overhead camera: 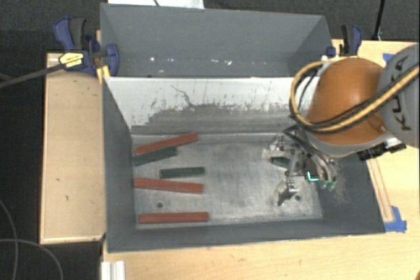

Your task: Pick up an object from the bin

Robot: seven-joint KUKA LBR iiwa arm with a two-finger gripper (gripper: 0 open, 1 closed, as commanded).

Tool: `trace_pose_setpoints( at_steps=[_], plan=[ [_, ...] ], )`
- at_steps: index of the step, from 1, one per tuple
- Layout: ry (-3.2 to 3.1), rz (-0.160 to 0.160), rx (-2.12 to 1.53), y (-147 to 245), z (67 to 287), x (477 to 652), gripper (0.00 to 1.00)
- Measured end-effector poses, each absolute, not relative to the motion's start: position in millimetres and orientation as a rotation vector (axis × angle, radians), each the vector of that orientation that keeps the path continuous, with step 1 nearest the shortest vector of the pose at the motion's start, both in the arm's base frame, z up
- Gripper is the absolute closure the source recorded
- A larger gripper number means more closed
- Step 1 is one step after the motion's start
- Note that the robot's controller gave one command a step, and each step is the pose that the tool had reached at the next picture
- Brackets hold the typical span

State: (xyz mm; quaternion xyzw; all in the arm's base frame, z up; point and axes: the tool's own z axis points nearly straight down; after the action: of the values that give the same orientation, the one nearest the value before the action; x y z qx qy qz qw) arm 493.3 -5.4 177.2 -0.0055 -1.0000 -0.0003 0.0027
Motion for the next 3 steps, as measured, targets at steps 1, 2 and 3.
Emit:
trace_pose_setpoints(
  at_steps=[1,2,3],
  plan=[
    [-3.144,-0.001,-0.017,-5.5,180.4,495.1,0.00],
    [-3.148,0.000,0.013,44.4,161.5,512.3,0.00],
    [-3.146,-0.007,0.140,67.7,114.8,531.2,0.00]
  ],
)
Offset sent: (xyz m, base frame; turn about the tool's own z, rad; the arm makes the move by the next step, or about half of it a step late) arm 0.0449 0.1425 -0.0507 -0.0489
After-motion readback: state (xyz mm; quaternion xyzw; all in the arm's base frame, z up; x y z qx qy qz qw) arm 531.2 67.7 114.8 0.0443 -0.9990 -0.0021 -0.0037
